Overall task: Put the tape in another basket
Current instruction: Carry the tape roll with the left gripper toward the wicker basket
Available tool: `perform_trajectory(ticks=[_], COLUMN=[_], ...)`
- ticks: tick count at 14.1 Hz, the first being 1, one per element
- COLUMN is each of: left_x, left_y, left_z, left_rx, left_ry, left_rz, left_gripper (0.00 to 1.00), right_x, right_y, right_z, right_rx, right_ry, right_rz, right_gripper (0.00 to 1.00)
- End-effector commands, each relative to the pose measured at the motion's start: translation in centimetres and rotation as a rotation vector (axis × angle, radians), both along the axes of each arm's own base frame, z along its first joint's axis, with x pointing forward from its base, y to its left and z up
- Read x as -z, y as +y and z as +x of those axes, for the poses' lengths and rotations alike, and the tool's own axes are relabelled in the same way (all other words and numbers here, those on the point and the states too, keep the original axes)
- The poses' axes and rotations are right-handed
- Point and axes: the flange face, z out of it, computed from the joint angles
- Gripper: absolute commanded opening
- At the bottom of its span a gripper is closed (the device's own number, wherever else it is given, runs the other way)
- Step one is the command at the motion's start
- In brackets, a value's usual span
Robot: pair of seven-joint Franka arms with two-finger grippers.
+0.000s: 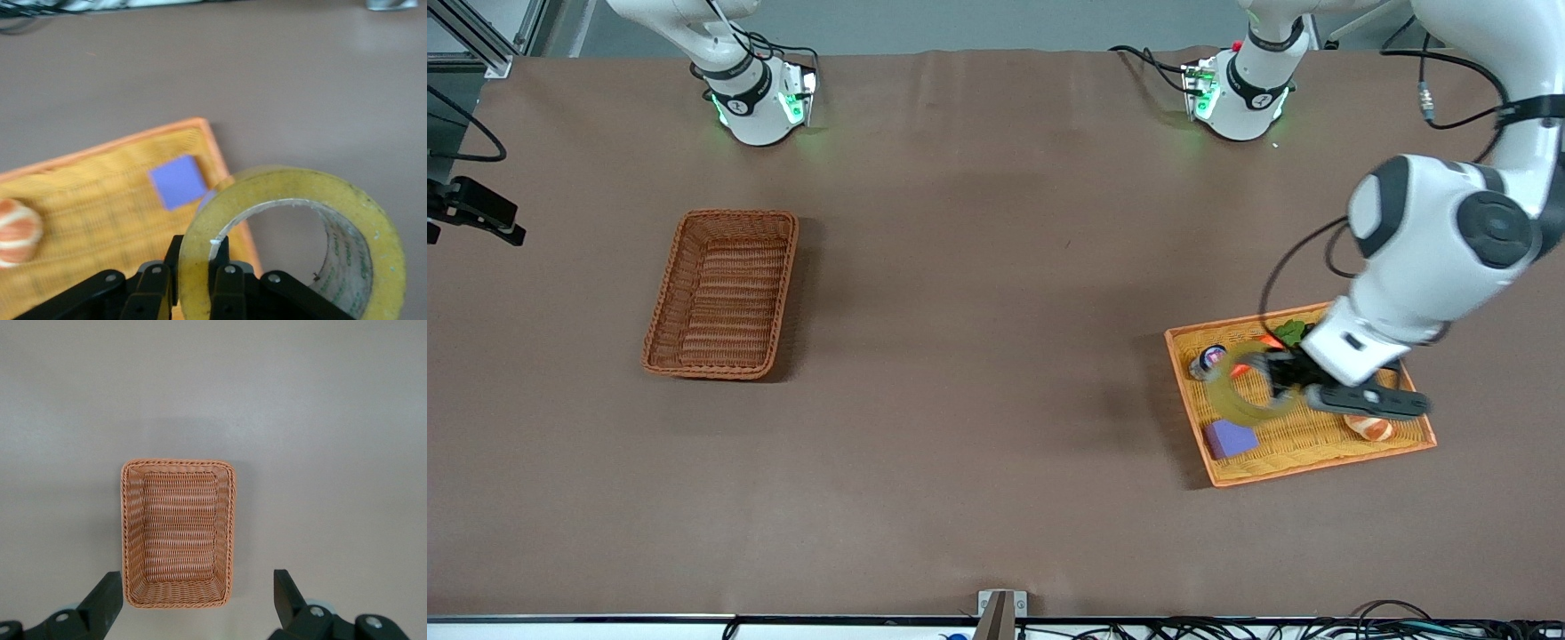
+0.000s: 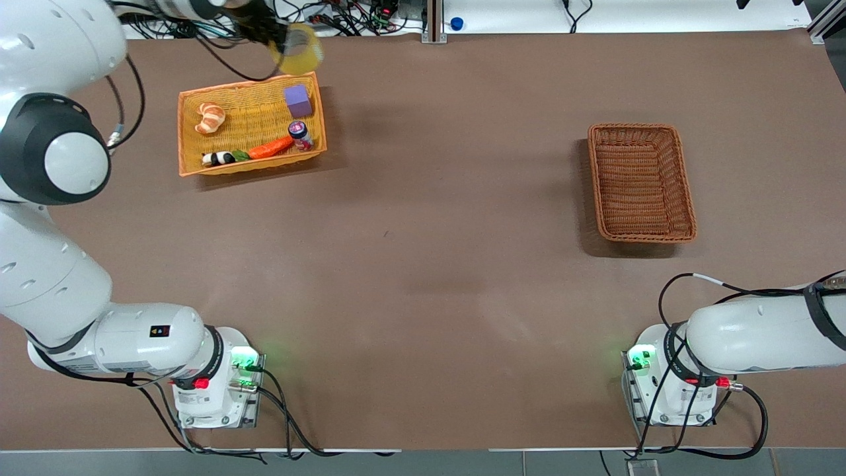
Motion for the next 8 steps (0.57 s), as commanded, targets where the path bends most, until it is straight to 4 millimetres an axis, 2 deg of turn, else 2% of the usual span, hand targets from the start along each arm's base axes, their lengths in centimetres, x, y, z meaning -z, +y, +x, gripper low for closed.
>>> perform_trajectory(ticks=[1, 2, 3, 8], left_x=[0.7, 1.9, 2.8, 10.4], left_y=[-7.7, -11.5, -14.4, -29.6], left_z=[-2.2, -3.5, -4.1, -6.9], left_rx=[-0.016, -0.017, -0.009, 0.063], left_ry=[0.042, 0.067, 0.084, 0.175], left_rz=[-0.023, -0.027, -0.039, -0.093], left_gripper=[0.0, 0.0, 0.0, 0.0], right_x=[0.0, 0.1, 0.0, -0.1], right_y=[0.0, 0.1, 0.0, -0.8], right_z=[0.0, 0.1, 0.0, 0.3], right_rx=[-0.011, -0.013, -0.011, -0.007], right_ry=[0.004, 0.004, 0.004, -0.015], right_rz=[0.021, 0.021, 0.021, 0.002], right_gripper=[1.0, 1.0, 1.0, 1.0])
